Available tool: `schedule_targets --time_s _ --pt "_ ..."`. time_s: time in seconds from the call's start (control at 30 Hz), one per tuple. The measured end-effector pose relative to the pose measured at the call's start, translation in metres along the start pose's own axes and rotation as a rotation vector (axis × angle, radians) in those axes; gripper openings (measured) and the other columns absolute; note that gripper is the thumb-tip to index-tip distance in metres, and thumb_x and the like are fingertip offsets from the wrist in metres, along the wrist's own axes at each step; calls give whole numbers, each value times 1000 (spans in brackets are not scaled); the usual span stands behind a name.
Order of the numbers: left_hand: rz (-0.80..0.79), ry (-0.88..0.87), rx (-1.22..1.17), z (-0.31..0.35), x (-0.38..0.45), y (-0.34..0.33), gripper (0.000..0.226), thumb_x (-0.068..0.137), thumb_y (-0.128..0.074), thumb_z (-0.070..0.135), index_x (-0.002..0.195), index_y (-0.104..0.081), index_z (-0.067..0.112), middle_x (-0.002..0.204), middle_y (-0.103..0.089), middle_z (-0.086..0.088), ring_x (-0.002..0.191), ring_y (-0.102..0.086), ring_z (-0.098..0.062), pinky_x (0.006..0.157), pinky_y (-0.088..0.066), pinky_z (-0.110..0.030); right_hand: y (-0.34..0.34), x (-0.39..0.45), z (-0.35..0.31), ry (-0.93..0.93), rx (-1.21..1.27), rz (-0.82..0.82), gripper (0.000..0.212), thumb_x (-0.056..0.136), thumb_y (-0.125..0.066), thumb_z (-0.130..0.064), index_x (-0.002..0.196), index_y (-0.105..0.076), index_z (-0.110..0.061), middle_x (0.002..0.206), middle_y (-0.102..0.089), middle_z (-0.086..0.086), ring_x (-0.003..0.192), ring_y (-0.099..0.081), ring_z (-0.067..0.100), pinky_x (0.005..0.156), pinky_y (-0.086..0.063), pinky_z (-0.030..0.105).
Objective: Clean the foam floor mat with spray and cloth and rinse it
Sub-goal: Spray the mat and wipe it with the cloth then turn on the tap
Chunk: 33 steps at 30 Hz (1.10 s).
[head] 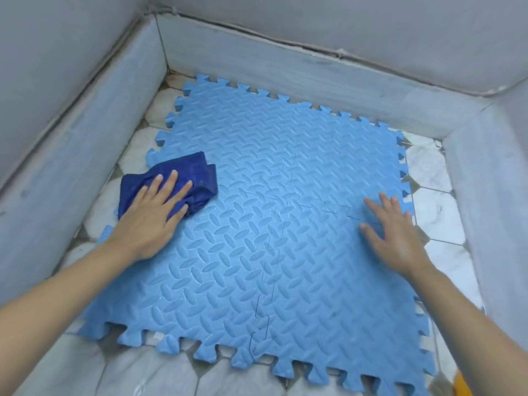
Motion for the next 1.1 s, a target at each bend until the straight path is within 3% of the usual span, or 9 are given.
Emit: schedule_targets --time_s 0.1,0.23,0.4,0.5,0.7,0.8,0.9,0.97,1.1 --pt "-31 -175 87 17 -57 -10 59 94 -10 59 150 -10 40 160 -6 5 147 4 -22 118 -1 -37 -22 -62 27 -158 -67 64 57 101 -29 -47 153 -29 -24 164 -16 7 152 -5 26 122 -5 50" --pt "-118 -622 239 88 -111 -36 57 98 -22 52 149 -26 28 156 -27 1 142 -21 -36 111 -16 -45 -47 -81 40 -200 -156 37 71 91 2 -55 156 -11 -28 165 -5 4 152 1 28 120 -4 48" --pt "-159 -1134 387 190 -94 -78 54 98 -25 46 150 -23 32 156 -27 3 141 -20 -34 109 -17 -49 -37 -68 51 -153 -81 -75 57 104 -17 -48 155 1 -34 165 10 -1 150 16 23 122 5 43" --pt "-138 -1080 376 223 -52 -89 52 99 -20 52 149 -23 37 156 -25 7 144 -19 -27 111 -15 -52 -30 -78 55 -115 -17 -41 57 106 -28 -39 156 -4 -29 165 7 -1 151 14 20 121 6 38" --pt "-8 -526 225 205 37 -76 59 93 -4 57 149 -8 41 159 -15 9 146 -11 -22 113 3 -48 -49 -124 60 -160 136 102 53 107 -24 -33 156 -5 -27 164 7 -7 148 17 9 121 7 32" --pt "-2 -643 266 217 8 -80 60 95 -12 57 150 -16 34 157 -22 6 144 -15 -34 112 -2 -52 -44 -118 64 -152 203 110 51 107 -28 -27 156 -14 -25 164 -5 -6 151 7 11 122 1 27" --pt "-34 -1009 290 241 -66 -95 61 90 -37 51 147 -31 32 152 -35 4 139 -25 -37 105 -21 -60 -36 -111 69 -165 199 190 47 104 -38 -14 151 -36 -17 159 -29 3 150 -17 16 121 -10 23" --pt "-57 -1207 292 250 -101 -103 53 95 -33 49 146 -31 36 151 -36 7 139 -25 -32 104 -22 -57 -39 -111 69 -150 181 235 47 102 -38 -12 149 -39 -15 157 -33 6 149 -20 17 120 -13 25" --pt "-79 -1139 284 247 -71 -103 49 99 -21 44 147 -28 37 154 -31 9 143 -21 -20 109 -19 -47 -49 -112 71 -113 127 259 50 101 -28 -18 151 -34 -16 159 -27 5 149 -11 11 123 -17 35"
Point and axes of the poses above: each hand's wrist, its own x-axis towards the middle knuckle, its own y-axis out of the back of the hand, z = x × y, the point moved 3 cm from there along x, towards the middle knuckle
